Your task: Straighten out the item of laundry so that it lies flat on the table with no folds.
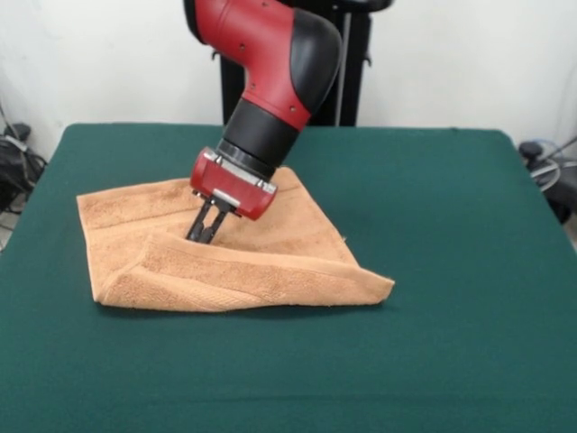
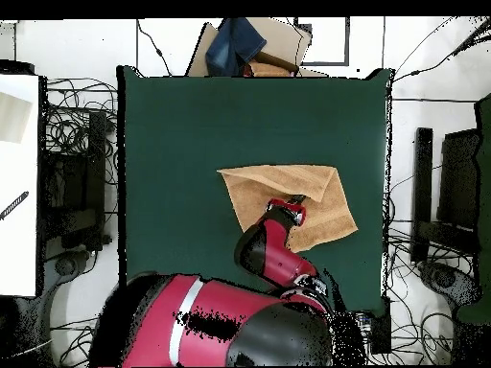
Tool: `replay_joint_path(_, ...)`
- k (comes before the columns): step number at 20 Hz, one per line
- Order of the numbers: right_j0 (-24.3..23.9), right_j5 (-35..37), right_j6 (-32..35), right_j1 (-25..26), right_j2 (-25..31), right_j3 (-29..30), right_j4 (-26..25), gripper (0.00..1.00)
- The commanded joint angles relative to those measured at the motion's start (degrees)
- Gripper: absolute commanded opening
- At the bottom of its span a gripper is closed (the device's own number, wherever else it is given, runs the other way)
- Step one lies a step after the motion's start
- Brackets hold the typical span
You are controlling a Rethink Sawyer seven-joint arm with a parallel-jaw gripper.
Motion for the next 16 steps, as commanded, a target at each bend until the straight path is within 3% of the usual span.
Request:
replay_joint_path(1, -0.6, -2.8, 14.7, 9.5, 5.9, -6.7, 1.3, 0.0)
replay_joint_path(9, -3.1, -11.1, 13.9, 19.9, 7.4, -16.4, -2.2, 0.0)
replay_joint_path(16, -4.2, -10.1, 11.6, 17.3, 8.8, -15.3, -3.1, 0.0)
